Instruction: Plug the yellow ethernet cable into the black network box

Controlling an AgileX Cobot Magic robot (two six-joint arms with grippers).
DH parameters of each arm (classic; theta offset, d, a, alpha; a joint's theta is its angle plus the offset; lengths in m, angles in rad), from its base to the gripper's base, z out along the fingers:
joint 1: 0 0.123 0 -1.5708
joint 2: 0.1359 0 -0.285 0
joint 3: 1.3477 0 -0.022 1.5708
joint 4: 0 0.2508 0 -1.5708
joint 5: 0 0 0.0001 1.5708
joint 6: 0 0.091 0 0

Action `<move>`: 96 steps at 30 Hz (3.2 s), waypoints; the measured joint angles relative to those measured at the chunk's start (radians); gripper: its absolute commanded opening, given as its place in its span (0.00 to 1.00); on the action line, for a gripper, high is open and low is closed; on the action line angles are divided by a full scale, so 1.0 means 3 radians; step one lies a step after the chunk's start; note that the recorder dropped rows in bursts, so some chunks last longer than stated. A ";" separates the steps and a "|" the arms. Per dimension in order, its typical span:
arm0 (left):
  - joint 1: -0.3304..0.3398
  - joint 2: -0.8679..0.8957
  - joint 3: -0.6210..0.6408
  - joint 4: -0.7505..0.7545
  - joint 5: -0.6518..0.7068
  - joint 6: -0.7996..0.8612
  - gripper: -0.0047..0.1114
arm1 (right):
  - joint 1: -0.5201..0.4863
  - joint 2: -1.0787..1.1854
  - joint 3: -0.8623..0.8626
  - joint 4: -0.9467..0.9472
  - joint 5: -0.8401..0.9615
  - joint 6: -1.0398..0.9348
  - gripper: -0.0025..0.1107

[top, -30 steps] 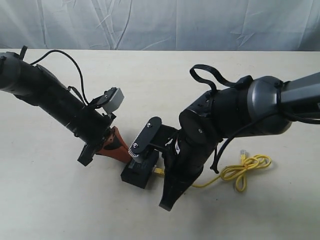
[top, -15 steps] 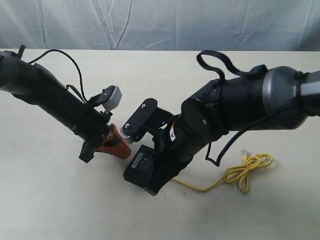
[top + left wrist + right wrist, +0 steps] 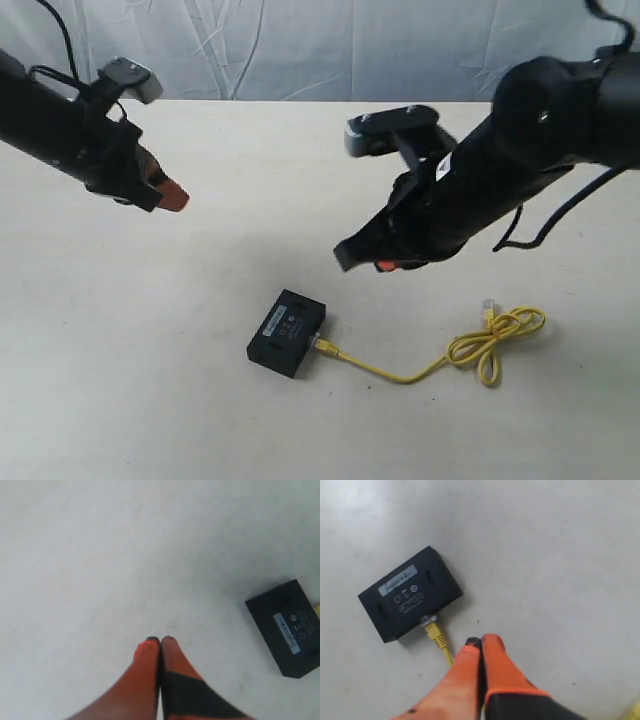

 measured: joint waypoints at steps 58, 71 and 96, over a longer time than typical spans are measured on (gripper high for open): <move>0.0000 -0.3891 0.1919 0.1531 -0.1394 -0.2646 0.04 | -0.1521 -0.4743 0.1359 -0.0777 0.0348 0.0378 0.02; 0.0000 -0.3891 0.1919 0.1531 -0.1401 -0.2646 0.04 | -0.1521 -0.5258 0.2443 -0.1077 -0.0365 0.0550 0.02; 0.0000 -0.3891 0.1919 0.1531 -0.1408 -0.2646 0.04 | -0.1521 -0.5289 0.3229 -0.0960 -0.0790 0.0597 0.02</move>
